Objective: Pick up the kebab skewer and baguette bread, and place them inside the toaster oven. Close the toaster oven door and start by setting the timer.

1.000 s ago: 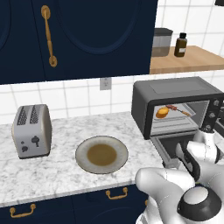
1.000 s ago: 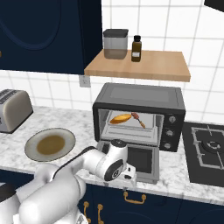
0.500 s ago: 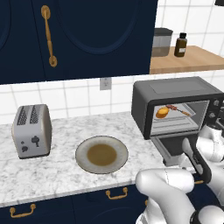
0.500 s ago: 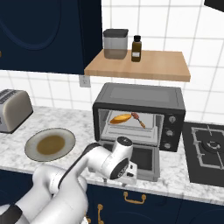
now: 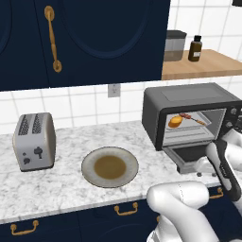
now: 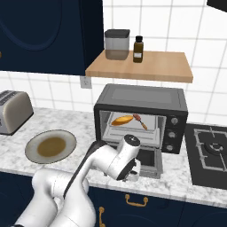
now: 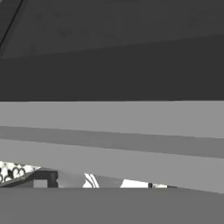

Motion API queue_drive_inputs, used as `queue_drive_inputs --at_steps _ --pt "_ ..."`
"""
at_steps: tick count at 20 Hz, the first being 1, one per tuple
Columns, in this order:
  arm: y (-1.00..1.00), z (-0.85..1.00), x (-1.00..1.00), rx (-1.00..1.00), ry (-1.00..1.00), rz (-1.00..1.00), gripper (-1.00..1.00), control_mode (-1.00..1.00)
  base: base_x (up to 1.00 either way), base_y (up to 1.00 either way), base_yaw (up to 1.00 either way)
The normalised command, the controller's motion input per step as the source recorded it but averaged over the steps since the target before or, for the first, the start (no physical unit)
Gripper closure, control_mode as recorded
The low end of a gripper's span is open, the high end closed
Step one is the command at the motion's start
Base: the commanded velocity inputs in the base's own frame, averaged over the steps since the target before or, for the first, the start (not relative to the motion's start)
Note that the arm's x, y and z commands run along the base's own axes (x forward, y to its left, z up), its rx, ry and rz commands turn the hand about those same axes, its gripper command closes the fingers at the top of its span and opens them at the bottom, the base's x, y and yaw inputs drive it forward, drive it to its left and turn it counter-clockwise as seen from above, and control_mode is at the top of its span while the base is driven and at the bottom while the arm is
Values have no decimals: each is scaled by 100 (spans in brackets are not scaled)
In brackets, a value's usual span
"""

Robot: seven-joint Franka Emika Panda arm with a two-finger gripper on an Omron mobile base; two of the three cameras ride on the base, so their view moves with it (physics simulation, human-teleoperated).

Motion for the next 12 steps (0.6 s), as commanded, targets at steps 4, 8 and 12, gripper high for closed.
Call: queue_drive_inputs --at_steps 4,8,12 --pt "34 26 100 0 -28 0 -100 -100 0 0 0" --pt "35 24 100 0 -26 0 -100 -100 0 0 0" --pt "18 15 100 0 -17 0 -100 -100 0 0 0"
